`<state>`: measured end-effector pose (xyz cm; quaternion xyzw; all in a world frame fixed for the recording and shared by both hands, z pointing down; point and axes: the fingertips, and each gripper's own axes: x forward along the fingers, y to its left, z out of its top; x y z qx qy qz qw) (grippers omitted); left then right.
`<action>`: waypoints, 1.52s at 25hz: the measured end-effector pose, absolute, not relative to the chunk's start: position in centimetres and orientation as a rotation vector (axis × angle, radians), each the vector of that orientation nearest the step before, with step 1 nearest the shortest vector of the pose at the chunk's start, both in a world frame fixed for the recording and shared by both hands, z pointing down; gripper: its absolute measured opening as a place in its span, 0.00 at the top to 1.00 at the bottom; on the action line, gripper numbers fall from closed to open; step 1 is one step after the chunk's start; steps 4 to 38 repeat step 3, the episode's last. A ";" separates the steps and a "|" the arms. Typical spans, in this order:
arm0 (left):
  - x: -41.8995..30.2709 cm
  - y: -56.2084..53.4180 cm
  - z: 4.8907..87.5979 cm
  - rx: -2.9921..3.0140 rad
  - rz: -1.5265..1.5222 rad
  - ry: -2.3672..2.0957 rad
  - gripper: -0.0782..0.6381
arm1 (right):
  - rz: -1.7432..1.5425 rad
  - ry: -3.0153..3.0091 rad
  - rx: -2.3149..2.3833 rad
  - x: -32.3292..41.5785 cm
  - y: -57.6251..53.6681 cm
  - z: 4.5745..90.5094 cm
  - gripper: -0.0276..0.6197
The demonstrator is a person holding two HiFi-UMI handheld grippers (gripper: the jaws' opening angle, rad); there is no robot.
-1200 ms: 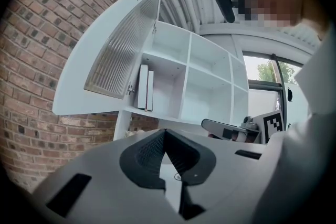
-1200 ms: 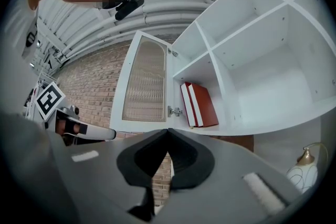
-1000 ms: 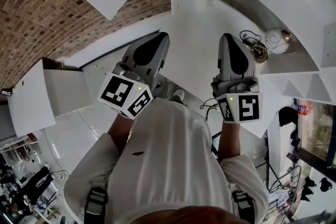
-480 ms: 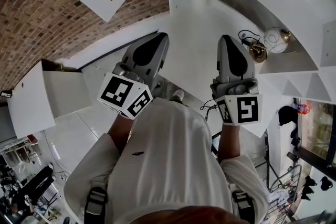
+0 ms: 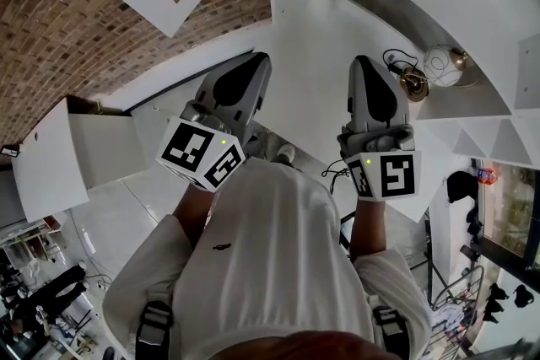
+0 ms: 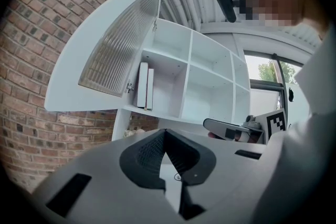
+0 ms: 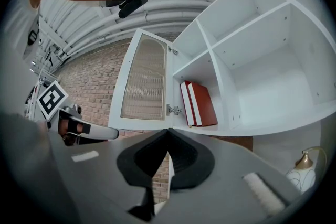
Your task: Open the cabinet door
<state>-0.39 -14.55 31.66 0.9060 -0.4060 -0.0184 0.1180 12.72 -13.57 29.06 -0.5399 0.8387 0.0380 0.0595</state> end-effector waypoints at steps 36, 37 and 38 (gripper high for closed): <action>-0.4 -14.6 31.7 2.647 -0.053 -1.192 0.88 | 0.118 2.540 -1.636 12.8 -13.6 29.0 0.94; -0.4 -14.6 31.7 2.647 -0.053 -1.192 0.88 | 0.118 2.540 -1.636 12.8 -13.6 29.0 0.94; -0.4 -14.6 31.7 2.647 -0.053 -1.192 0.88 | 0.118 2.540 -1.636 12.8 -13.6 29.0 0.94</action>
